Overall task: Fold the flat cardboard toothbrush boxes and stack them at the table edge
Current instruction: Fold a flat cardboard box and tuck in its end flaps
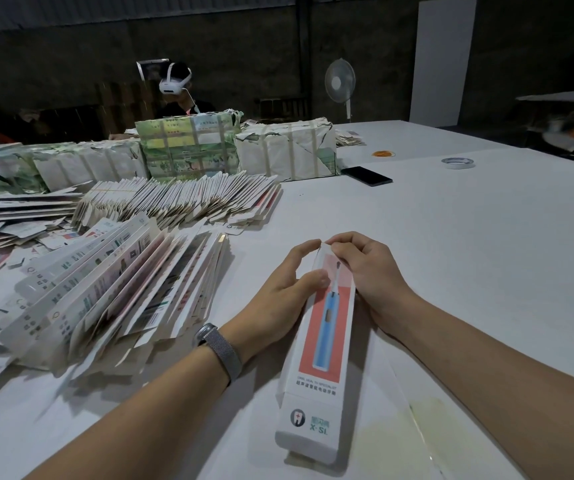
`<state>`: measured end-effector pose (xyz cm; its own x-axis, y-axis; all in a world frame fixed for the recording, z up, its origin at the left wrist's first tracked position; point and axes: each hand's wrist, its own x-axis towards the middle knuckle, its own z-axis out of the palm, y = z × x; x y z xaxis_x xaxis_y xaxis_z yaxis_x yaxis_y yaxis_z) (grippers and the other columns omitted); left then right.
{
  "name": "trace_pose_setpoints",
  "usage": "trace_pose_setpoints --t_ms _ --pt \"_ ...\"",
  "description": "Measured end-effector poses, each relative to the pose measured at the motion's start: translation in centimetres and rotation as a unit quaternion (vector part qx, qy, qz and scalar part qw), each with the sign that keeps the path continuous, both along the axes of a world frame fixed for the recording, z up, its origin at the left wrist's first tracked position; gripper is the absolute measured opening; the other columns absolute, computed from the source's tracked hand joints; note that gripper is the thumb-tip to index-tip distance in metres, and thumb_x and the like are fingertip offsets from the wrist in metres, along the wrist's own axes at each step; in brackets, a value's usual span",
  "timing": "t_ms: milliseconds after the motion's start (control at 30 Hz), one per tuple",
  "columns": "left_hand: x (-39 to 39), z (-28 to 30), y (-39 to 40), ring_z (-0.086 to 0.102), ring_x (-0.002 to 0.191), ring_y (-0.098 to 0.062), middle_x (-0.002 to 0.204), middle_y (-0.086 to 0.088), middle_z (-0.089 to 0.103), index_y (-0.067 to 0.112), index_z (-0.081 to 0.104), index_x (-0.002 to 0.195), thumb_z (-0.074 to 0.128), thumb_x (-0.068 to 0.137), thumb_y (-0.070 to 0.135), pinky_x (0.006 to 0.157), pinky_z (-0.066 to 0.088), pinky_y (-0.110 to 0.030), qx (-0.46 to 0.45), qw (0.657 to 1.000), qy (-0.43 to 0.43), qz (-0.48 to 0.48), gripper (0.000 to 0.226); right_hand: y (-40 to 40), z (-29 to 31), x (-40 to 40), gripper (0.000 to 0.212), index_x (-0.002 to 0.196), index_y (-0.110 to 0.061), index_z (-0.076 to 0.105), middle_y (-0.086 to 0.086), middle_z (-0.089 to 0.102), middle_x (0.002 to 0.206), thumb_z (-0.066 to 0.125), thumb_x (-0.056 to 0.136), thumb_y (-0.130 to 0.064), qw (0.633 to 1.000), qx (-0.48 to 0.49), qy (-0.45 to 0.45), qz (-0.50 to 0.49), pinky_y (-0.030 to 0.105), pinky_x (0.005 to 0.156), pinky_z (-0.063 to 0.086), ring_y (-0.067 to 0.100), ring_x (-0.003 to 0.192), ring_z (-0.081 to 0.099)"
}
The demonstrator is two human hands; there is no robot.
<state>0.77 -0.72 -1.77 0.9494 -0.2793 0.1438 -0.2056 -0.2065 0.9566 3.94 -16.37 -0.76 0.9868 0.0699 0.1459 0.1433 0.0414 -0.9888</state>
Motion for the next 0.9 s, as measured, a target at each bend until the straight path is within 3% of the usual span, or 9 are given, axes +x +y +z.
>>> trace_pose_setpoints --t_ms 167,300,500,667,767,900 --pt "-0.13 0.11 -0.22 0.075 0.078 -0.016 0.093 0.005 0.077 0.043 0.037 0.142 0.053 0.089 0.043 0.071 0.057 -0.024 -0.010 1.000 -0.004 0.001 0.056 -0.08 0.01 0.10 0.035 0.072 -0.030 0.068 -0.001 0.067 0.075 0.052 0.101 -0.018 1.000 0.006 -0.012 0.014 0.030 0.064 0.054 0.015 0.065 0.063" --pt "-0.18 0.12 -0.17 0.075 0.076 -0.017 0.092 0.003 0.077 0.048 0.039 0.135 0.052 0.089 0.043 0.069 0.058 -0.024 -0.013 1.000 -0.007 -0.012 0.048 -0.15 -0.12 0.18 0.026 0.082 -0.022 0.065 -0.004 0.066 0.074 0.049 0.102 -0.016 0.999 -0.007 -0.025 0.021 0.027 0.064 0.056 0.014 0.066 0.063" --pt "-0.24 0.13 -0.10 0.074 0.074 -0.021 0.092 -0.007 0.076 0.045 0.041 0.131 0.049 0.090 0.044 0.071 0.059 -0.032 -0.015 1.000 -0.006 -0.018 0.042 -0.18 -0.19 0.09 0.033 0.075 -0.028 0.064 -0.007 0.064 0.070 0.050 0.102 -0.016 0.999 -0.002 -0.037 0.030 0.026 0.064 0.055 0.012 0.065 0.062" --pt "-0.22 0.21 0.00 0.075 0.073 -0.021 0.092 -0.004 0.076 0.048 0.040 0.125 0.048 0.091 0.047 0.068 0.059 -0.027 -0.016 1.000 0.002 -0.008 0.035 0.04 -0.31 -0.02 0.031 0.077 -0.029 0.066 -0.010 0.065 0.070 0.050 0.103 -0.024 0.999 0.002 -0.043 0.023 0.024 0.061 0.054 0.007 0.064 0.064" --pt "-0.08 0.08 -0.01 0.074 0.070 -0.018 0.087 -0.003 0.076 0.045 0.040 0.124 0.048 0.100 0.041 0.065 0.057 -0.024 -0.038 0.999 -0.001 0.013 0.026 0.02 -0.31 -0.08 0.026 0.085 -0.030 0.064 -0.009 0.065 0.071 0.047 0.104 -0.029 0.999 0.011 -0.033 0.025 0.025 0.061 0.055 0.009 0.067 0.066" --pt "0.09 0.04 -0.01 0.072 0.072 -0.019 0.083 -0.005 0.075 0.040 0.040 0.123 0.043 0.108 0.025 0.068 0.058 -0.028 -0.089 0.996 0.004 0.029 0.021 -0.01 -0.17 -0.02 0.013 0.098 -0.029 0.059 -0.002 0.066 0.080 0.049 0.102 -0.022 0.999 0.030 -0.018 0.040 0.032 0.063 0.054 0.016 0.069 0.065"
